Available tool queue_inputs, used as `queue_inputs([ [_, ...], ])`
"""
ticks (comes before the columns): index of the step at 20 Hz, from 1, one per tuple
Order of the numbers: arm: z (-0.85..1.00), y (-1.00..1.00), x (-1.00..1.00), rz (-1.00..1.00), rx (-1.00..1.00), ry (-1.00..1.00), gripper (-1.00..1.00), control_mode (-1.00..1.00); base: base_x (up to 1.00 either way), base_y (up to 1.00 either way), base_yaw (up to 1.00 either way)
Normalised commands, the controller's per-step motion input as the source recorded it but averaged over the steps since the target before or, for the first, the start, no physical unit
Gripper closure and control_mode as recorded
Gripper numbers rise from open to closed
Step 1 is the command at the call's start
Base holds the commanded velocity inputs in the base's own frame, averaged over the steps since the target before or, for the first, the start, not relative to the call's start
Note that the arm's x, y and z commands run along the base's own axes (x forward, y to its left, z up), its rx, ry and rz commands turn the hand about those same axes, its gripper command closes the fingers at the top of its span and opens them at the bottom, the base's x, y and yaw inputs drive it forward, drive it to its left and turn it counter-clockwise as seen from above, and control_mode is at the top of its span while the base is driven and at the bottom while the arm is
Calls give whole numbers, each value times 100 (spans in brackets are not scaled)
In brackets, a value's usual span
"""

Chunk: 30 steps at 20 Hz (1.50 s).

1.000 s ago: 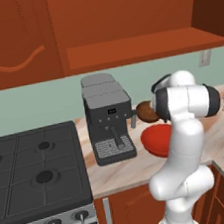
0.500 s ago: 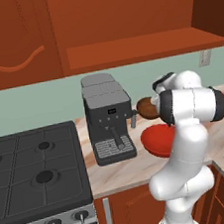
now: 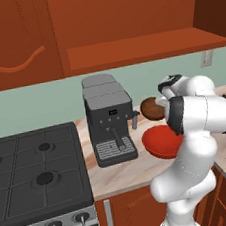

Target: Pick up the bowls on the counter and stack them on top of one another in the open cabinet. Place the smaller bowl on top of the larger bowl.

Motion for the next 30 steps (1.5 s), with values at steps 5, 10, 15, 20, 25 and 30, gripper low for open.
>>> queue_inputs([
  [5,15,0,-40,0,0,0,100,-100,0,0,0],
  [10,19,0,-35,0,0,0,100,-100,0,0,0],
  [15,15,0,-35,0,0,0,100,-100,0,0,0],
  [20,16,0,-33,0,0,0,100,-100,0,0,0],
  [25,17,0,-33,0,0,1,100,-100,0,0,0],
  [30,20,0,-32,0,0,1,100,-100,0,0,0],
])
